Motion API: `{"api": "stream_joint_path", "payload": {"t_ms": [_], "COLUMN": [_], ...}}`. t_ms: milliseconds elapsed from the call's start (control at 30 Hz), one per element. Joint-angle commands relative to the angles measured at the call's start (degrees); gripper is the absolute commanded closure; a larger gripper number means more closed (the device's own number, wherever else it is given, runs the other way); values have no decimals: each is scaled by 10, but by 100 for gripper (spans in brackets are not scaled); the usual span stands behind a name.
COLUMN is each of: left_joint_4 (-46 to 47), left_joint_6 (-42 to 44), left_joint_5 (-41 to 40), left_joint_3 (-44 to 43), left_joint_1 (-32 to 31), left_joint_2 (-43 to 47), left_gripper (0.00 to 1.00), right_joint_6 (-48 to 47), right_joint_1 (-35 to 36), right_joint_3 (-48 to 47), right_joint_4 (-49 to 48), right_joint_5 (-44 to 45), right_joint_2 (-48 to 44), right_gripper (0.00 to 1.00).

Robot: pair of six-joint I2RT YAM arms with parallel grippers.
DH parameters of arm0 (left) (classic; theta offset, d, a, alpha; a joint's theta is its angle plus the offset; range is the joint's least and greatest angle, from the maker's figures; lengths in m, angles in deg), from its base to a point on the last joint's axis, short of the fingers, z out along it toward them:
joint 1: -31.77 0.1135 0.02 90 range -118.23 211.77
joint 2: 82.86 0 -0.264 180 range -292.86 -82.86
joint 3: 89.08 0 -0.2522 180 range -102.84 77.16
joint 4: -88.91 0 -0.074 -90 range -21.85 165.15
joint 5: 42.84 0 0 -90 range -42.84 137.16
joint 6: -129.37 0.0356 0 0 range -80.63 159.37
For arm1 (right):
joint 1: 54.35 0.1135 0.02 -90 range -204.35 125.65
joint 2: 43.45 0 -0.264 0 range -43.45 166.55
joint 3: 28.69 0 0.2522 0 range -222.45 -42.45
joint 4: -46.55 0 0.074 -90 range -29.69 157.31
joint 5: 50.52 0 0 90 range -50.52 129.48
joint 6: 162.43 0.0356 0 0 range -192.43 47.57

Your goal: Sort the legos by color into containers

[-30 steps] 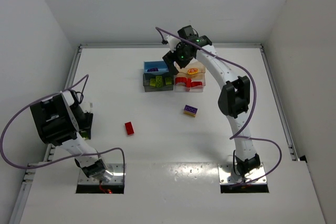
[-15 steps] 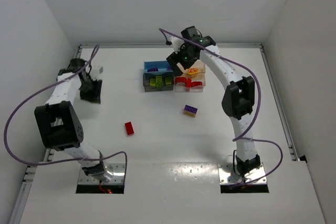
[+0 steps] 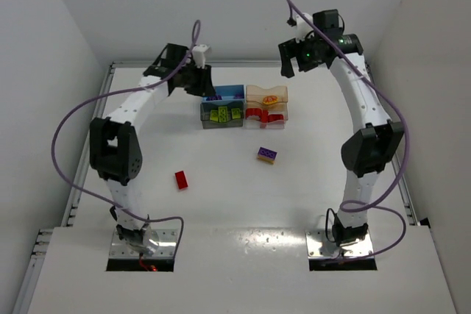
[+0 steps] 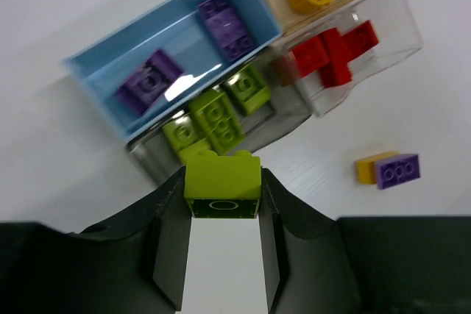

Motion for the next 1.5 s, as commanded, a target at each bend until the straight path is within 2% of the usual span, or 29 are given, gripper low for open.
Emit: {"api": "stream_joint_path", "payload": {"t_ms": [0,333,367,433,533,567,667,800,900,967,1000,1067,1167,1267,1300,1367,1400,1467], "left_joint_4": [43,44,44,44,37,37,32,32,64,148,172,190,152,115,104,80,80,74], "left_joint_6": [-50,-53,-53,-47,-47,-47,-47,-42,-57,-97,-110,-144,-163,-163,-155,-144,-133,-122], "left_joint_5": [19,-14,-19,-19,-33,-39,-53,-59,-48,-42,-58,-94,-190,-295,-340,-382,-406,-424], "left_joint_3": [-50,-77,-77,-71,-71,-71,-77,-91,-74,-29,17,44,76,101,101,117,143,171], "left_joint_1": [-41,-71,-76,-76,-76,-81,-81,-81,-67,-48,-28,-5,60,117,131,158,187,218], "left_joint_2": [-47,-127,-127,-133,-140,-145,-145,-145,-93,-8,22,73,162,240,256,302,319,370], "left_gripper": [77,77,74,70,47,37,25,20,22,22,22,22,16,11,8,5,0,0], "right_joint_6": [31,21,21,21,15,15,15,10,-20,-31,-37,-37,-37,-8,2,54,71,158], "right_joint_1": [-4,-21,-21,-21,-21,-21,-21,-21,-21,-2,7,46,135,242,284,316,328,366], "right_joint_3": [15,54,54,54,54,54,54,54,54,66,76,116,169,206,207,186,167,135], "right_joint_4": [-3,-3,-3,-3,-3,-3,-3,3,19,38,38,43,22,-35,-45,-67,-75,-110], "right_joint_5": [-13,-8,-8,-8,-13,-13,-18,-24,-103,-140,-154,-193,-186,-125,-125,-120,-128,-70], "right_joint_2": [-48,-82,-82,-77,-71,-71,-66,-66,-66,-66,-66,-66,-71,-62,-51,-5,10,39], "right_gripper": [10,10,10,10,9,9,9,9,9,12,12,16,16,16,16,14,8,8]}}
